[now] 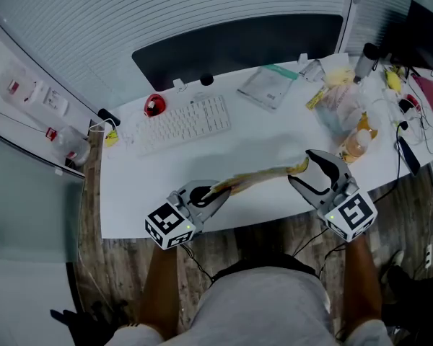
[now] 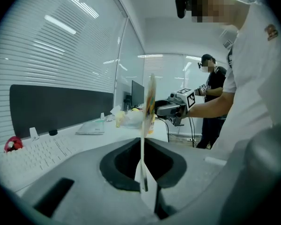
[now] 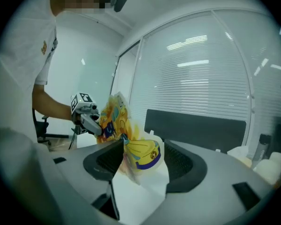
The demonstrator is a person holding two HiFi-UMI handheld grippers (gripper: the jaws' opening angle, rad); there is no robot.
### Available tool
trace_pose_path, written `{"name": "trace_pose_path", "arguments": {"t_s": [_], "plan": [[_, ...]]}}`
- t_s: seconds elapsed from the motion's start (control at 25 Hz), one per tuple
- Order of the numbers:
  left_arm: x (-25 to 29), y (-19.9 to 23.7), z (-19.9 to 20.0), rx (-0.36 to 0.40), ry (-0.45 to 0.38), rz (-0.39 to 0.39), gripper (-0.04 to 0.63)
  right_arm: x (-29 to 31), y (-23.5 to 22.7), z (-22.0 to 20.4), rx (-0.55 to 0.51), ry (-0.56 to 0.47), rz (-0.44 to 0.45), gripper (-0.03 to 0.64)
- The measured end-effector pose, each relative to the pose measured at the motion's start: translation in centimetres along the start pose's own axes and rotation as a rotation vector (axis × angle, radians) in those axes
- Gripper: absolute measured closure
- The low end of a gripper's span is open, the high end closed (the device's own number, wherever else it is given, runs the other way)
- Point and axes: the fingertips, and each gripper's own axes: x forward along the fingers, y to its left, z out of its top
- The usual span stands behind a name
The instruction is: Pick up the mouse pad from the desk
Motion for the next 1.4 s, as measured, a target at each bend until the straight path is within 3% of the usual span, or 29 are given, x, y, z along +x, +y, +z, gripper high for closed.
{"name": "trace_pose_path", "arguments": {"t_s": [0.2, 0.44, 0.68, 1.0, 1.24, 1.4], "plan": [[-1.1, -0.6, 1.9, 0.006, -0.059, 0.008, 0.572, -1.1, -1.2, 0.8, 0.105, -0.073, -0.036, 0.371], [-2.1, -1.1, 5.5, 0.040, -0.137, 0.026, 0.572, -1.8, -1.0, 2.0, 0.124, -0.119, -0.031, 0.371], [-2.3, -2.3, 8.2, 0.046, -0.220, -0.017, 0.572, -2.1, -1.2, 4.0, 0.162, -0.189, -0.007, 0.371], [-2.4, -3.6, 10.1, -0.021, -0.318, -0.131, 0.572, -2.6, -1.4, 6.6, 0.307, -0.321, 0.134, 0.364], [-1.4, -4.0, 9.8, -0.099, -0.345, -0.191, 0.572, -2.2, -1.1, 7.5, 0.394, -0.391, 0.237, 0.365], [-0.5, -3.7, 9.4, -0.148, -0.338, -0.180, 0.572, -2.2, -1.1, 7.8, 0.406, -0.413, 0.256, 0.456]]}}
